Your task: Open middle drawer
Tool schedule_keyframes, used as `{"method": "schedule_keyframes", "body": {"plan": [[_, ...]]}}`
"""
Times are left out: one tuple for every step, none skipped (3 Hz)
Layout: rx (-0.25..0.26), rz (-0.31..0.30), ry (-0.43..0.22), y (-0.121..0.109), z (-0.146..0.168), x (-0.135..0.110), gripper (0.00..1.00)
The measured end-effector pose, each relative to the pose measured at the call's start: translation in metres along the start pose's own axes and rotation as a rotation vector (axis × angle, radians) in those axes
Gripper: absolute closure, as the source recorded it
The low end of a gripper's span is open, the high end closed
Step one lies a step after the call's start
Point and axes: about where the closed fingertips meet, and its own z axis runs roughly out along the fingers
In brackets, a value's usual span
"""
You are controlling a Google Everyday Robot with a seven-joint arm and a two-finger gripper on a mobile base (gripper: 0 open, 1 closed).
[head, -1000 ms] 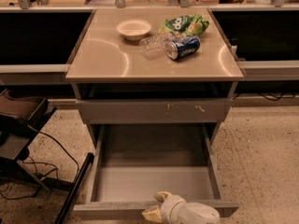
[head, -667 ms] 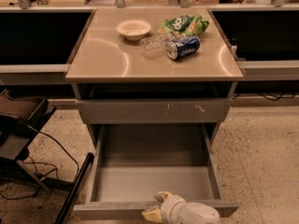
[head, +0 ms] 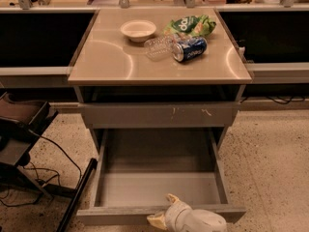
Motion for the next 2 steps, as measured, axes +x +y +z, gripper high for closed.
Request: {"method": "schedule_keyframes", "body": {"plan": [[0.0, 0.0, 0.0, 0.0, 0.0, 0.0, 0.0], [0.0, 0.0, 0.0, 0.0, 0.0, 0.0, 0.0]]}}
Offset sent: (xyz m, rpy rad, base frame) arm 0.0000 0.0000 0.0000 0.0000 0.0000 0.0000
